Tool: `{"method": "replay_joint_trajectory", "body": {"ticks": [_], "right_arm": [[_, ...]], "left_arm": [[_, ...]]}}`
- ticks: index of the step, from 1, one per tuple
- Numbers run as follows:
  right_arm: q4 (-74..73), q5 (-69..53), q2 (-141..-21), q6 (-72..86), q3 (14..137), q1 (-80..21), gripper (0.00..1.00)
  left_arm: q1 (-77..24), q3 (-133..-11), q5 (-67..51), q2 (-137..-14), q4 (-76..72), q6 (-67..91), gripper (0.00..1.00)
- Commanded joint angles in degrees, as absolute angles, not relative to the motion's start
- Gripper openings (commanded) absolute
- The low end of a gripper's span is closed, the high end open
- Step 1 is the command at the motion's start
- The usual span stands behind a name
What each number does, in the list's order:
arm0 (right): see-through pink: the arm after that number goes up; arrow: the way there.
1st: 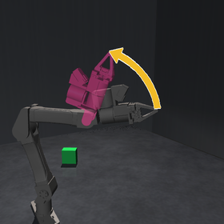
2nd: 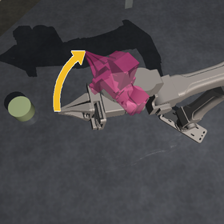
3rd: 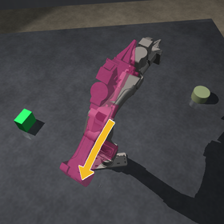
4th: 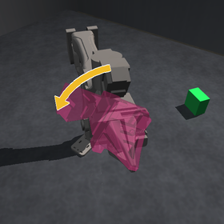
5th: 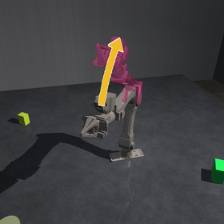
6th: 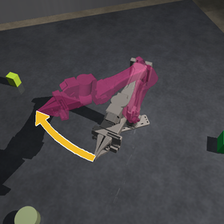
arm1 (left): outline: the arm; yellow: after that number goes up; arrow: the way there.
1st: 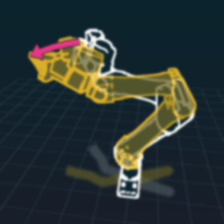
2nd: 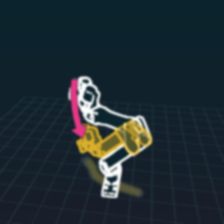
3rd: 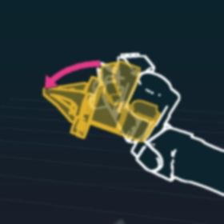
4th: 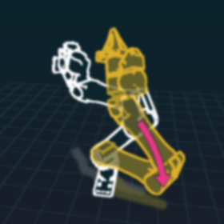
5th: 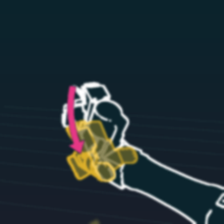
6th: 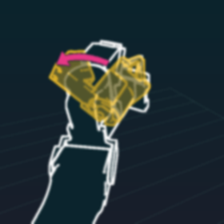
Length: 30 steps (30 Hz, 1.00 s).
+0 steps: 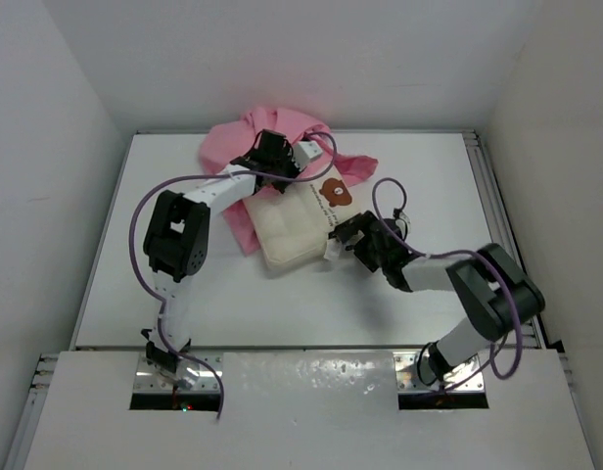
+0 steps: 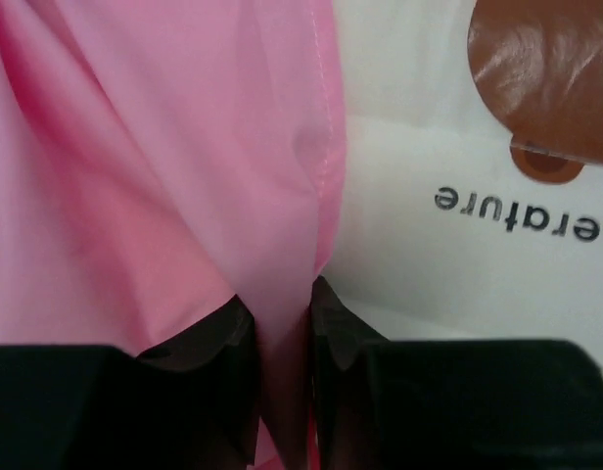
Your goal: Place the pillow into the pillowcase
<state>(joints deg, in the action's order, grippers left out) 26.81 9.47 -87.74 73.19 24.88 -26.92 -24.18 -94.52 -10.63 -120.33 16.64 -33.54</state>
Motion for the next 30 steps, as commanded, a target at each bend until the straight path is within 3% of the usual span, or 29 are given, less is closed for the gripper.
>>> {"method": "replay_joint_trajectory", "body": {"ticks": [1, 3, 4, 5, 7, 8, 13, 15, 17, 20, 24, 30], "right_arm": [[42.4, 6.9, -95.7, 73.6, 30.9, -27.3, 0.98], [44.2, 6.2, -99.3, 72.4, 33.4, -26.8, 0.91], [44.5, 5.5, -102.0, 70.9, 35.7, -26.5, 0.81], [44.9, 3.8, -103.1, 70.4, 36.6, -25.7, 0.50], [46.2, 1.9, -104.4, 65.3, 38.9, -25.1, 0.13], [46.2, 1.0, -104.2, 63.2, 39.7, -25.0, 0.00], [48.9, -4.6, -97.8, 40.4, 42.3, -28.3, 0.00], [58.2, -11.0, -95.0, 32.0, 38.5, -29.4, 0.00], [66.3, -14.3, -91.3, 28.9, 35.5, -30.7, 0.00], [65.8, -16.2, -87.2, 27.0, 32.9, -31.4, 0.00], [67.3, -12.5, -86.0, 25.7, 30.0, -31.4, 0.00], [67.6, -1.1, -92.7, 29.4, 33.0, -31.0, 0.00]], "left_arm": [[-24.1, -96.4, -10.7, -120.2, 14.8, -32.6, 0.00], [-24.2, -97.7, -13.1, -119.5, 16.8, -32.8, 0.00], [-24.1, -99.8, -15.8, -118.9, 19.2, -32.9, 0.00], [-24.3, -101.0, -16.8, -118.6, 20.3, -32.6, 0.00], [-24.3, -104.8, -19.8, -117.4, 23.4, -31.9, 0.00], [-24.3, -106.2, -20.6, -117.2, 24.6, -31.5, 0.00], [-25.6, -114.3, -22.4, -116.6, 28.6, -30.2, 0.00], [-25.6, -115.0, -20.9, -116.6, 28.0, -29.4, 0.00], [-25.7, -115.0, -20.1, -116.7, 27.7, -29.4, 0.00], [-25.9, -115.3, -21.3, -116.7, 30.0, -30.2, 0.00], [-27.4, -119.1, -33.2, -116.3, 42.6, -33.2, 0.00], [-31.8, -121.8, -54.4, -111.8, 69.8, -59.3, 0.00]]}}
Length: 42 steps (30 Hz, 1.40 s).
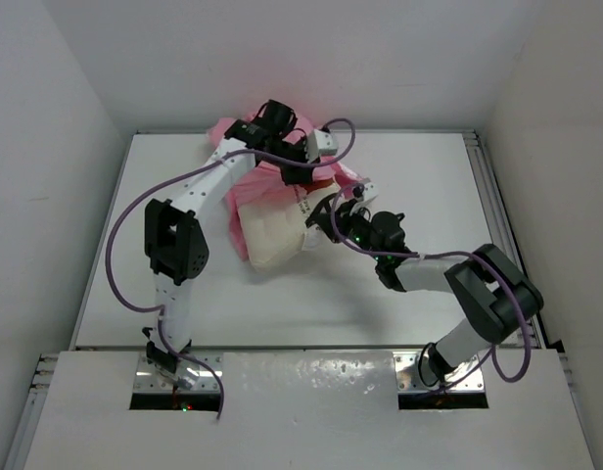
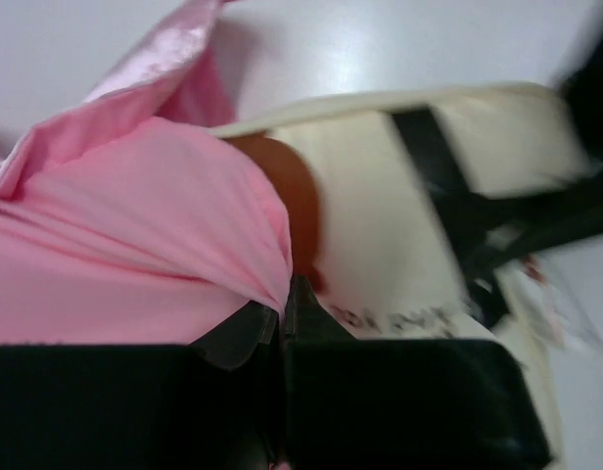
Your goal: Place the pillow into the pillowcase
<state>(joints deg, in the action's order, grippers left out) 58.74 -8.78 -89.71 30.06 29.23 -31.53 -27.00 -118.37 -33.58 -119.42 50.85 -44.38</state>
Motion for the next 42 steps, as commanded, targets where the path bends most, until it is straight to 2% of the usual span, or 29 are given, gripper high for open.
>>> {"method": "replay_joint_trajectory", "body": {"ticks": [1, 6, 8, 9, 10, 11, 12, 13, 14, 15, 16, 17, 18, 19, 24, 25, 27, 28, 29, 30, 31, 33, 34, 35, 36, 38, 39, 40, 42], "right_arm": [[67.5, 2.1, -93.8, 30.1, 33.7, -31.0, 0.00], [65.8, 15.4, -98.1, 34.5, 37.2, -31.5, 0.00], [63.4, 16.6, -99.3, 37.1, 38.3, -31.0, 0.00], [62.0, 15.1, -99.4, 37.4, 38.7, -30.9, 0.00], [60.6, 13.1, -98.7, 37.4, 39.0, -30.9, 0.00], [57.9, 10.6, -98.1, 37.2, 39.5, -30.9, 0.05], [56.6, 4.3, -97.4, 37.1, 39.4, -31.2, 0.18], [54.2, 1.2, -95.7, 36.4, 38.9, -31.2, 0.36], [52.8, -4.3, -94.8, 35.8, 38.7, -30.9, 0.72], [48.8, -5.9, -92.4, 34.2, 38.1, -30.9, 0.91], [45.9, -7.1, -91.0, 33.0, 38.1, -30.8, 0.99], [42.7, -8.1, -89.6, 31.5, 38.3, -30.4, 0.99], [35.1, -10.0, -88.3, 30.2, 39.0, -30.1, 0.99], [30.8, -10.4, -85.9, 26.7, 41.0, -29.7, 0.99], [9.9, -11.9, -84.5, 16.4, 52.2, -25.9, 0.99], [7.8, -12.6, -85.2, 16.1, 54.5, -25.1, 0.94], [4.2, -14.8, -89.1, 16.4, 59.0, -22.4, 0.81], [1.5, -17.7, -90.5, 17.3, 63.2, -21.5, 0.61], [1.0, -19.0, -92.1, 17.9, 64.9, -20.0, 0.47], [0.9, -19.7, -94.8, 18.9, 66.5, -19.1, 0.32], [2.0, -19.7, -96.1, 21.7, 69.4, -17.8, 0.17], [3.2, -19.9, -101.2, 26.3, 75.7, -16.4, 0.18], [3.2, -19.7, -103.3, 27.5, 78.6, -15.7, 0.22], [3.0, -18.7, -105.4, 28.6, 81.4, -15.1, 0.33], [2.9, -17.8, -107.7, 29.7, 84.4, -15.0, 0.37], [4.5, -15.1, -114.1, 32.5, 91.2, -15.0, 0.44], [5.6, -11.8, -115.9, 33.8, 92.8, -15.0, 0.55], [8.3, -10.5, -119.5, 37.6, 95.3, -14.9, 0.60], [11.9, -7.8, -123.1, 43.2, 98.8, -14.7, 0.68]], "left_arm": [[-32.3, -122.1, -56.3, -111.4, 73.1, -62.3, 0.00], [-31.7, -117.8, -57.7, -107.8, 75.2, -63.8, 0.00], [-29.4, -113.0, -57.2, -106.8, 72.0, -61.2, 0.00], [-28.5, -111.2, -55.9, -106.4, 64.7, -53.3, 0.00], [-27.0, -109.4, -53.7, -106.1, 60.2, -48.6, 0.04], [-26.1, -106.3, -47.5, -105.6, 56.0, -44.2, 0.26], [-25.1, -104.8, -44.2, -105.5, 49.2, -38.9, 0.35], [-23.6, -102.1, -37.7, -105.2, 46.2, -37.0, 0.52], [-22.6, -101.2, -34.5, -105.3, 42.0, -33.4, 0.58], [-20.4, -100.4, -31.4, -105.1, 40.1, -31.9, 0.65], [-19.2, -100.3, -31.0, -104.9, 39.6, -30.4, 0.67], [-17.9, -100.0, -30.9, -104.3, 38.9, -27.4, 0.76], [-15.4, -99.4, -30.9, -103.5, 38.2, -25.9, 0.80], [-14.5, -97.8, -29.5, -101.5, 37.3, -24.6, 0.97], [-10.3, -93.9, -22.9, -96.2, 41.2, -24.6, 1.00], [-10.1, -93.0, -22.4, -95.4, 41.9, -25.3, 1.00], [-9.9, -91.7, -21.5, -94.2, 44.3, -28.6, 1.00], [-10.2, -91.2, -20.3, -93.0, 45.7, -29.9, 1.00], [-10.5, -91.2, -19.7, -92.4, 49.1, -33.3, 0.98], [-11.6, -91.4, -19.3, -91.6, 51.0, -36.4, 0.91], [-12.9, -91.2, -17.9, -89.8, 55.2, -39.3, 0.62], [-16.9, -86.4, -14.4, -84.9, 57.6, -48.7, 0.15], [-18.5, -83.4, -12.6, -82.8, 57.8, -51.0, 0.11], [-20.4, -79.4, -10.8, -80.4, 56.4, -55.2, 0.11], [-23.8, -75.5, -9.7, -78.2, 55.2, -57.8, 0.12], [-26.9, -62.3, -7.7, -70.6, 48.5, -63.1, 0.33], [-29.0, -54.7, -7.1, -68.5, 44.9, -64.1, 0.44], [-29.9, -51.6, -6.6, -65.0, 37.4, -65.3, 0.60], [-31.4, -45.5, -6.1, -64.2, 31.2, -68.0, 0.69]]}}
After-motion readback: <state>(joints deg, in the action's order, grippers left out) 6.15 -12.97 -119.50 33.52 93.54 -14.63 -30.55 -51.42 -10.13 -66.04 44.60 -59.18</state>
